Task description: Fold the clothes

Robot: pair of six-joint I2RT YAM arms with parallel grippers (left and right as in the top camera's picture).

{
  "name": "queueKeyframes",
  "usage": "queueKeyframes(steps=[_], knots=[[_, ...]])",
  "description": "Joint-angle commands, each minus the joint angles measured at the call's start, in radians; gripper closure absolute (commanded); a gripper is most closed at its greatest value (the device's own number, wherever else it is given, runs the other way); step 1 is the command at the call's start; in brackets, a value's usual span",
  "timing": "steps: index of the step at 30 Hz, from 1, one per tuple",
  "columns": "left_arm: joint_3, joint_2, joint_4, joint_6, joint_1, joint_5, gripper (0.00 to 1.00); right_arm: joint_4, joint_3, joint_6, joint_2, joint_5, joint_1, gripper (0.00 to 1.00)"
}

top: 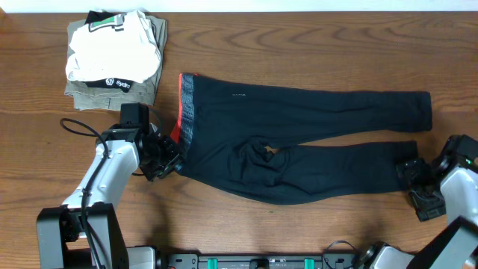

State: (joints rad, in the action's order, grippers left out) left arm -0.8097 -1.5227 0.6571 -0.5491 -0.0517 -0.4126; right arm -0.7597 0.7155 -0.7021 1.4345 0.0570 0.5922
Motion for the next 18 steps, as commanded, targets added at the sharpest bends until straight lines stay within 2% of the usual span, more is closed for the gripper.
queueKeyframes(steps=[1, 8, 13, 18], knots=[[-0.003, 0.002, 0.014, 0.017, -0.002, 0.002, 0.69, 0.026, -0.006, 0.012, 0.057, 0.014, 0.012, 0.02], [-0.003, 0.002, 0.015, 0.021, -0.002, 0.002, 0.69, 0.095, -0.005, 0.012, 0.148, 0.002, 0.025, 0.11], [-0.003, 0.002, 0.015, 0.025, -0.002, 0.002, 0.69, 0.118, 0.0, 0.023, 0.156, 0.002, 0.031, 0.16], [-0.003, 0.002, 0.015, 0.025, -0.002, 0.002, 0.73, 0.132, 0.003, 0.024, 0.156, 0.003, 0.036, 0.26]])
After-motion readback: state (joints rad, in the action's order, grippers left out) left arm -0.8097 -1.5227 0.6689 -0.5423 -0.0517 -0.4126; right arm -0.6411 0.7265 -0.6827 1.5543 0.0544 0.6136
